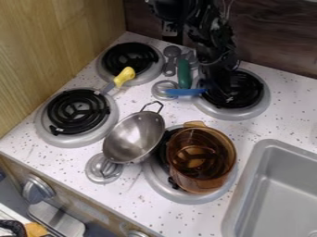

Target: Put the fork with blue handle from the silver pan to the right burner

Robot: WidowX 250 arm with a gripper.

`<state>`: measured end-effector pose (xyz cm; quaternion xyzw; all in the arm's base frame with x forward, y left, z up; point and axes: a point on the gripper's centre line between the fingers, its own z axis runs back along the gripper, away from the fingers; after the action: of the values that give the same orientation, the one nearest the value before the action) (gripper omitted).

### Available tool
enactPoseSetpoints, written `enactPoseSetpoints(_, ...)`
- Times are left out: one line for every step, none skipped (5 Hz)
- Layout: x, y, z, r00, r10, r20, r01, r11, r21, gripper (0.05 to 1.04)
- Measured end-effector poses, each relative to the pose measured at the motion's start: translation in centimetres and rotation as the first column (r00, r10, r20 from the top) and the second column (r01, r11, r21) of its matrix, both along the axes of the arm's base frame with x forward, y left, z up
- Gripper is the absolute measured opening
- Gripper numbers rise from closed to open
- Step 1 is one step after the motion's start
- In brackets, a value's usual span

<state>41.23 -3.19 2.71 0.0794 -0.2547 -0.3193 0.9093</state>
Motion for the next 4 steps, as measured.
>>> enactPoseSetpoints(-0.2, 0.0, 0.0, 0.999, 0.047, -0.012, -0.048, 0.999, -0.019, 0.551)
enactPoseSetpoints(-0.6, -0.5, 0.0, 0.993, 0.094, -0.069, -0.096, 0.995, -0.015, 0.841)
enactPoseSetpoints(-1.3, -0.5, 0.0, 0.984, 0.135, -0.115, -0.137, 0.991, -0.007, 1.0)
enactPoseSetpoints(-1.9, -0.6, -0.2, 0.976, 0.157, -0.152, -0.159, 0.987, -0.006, 1.001)
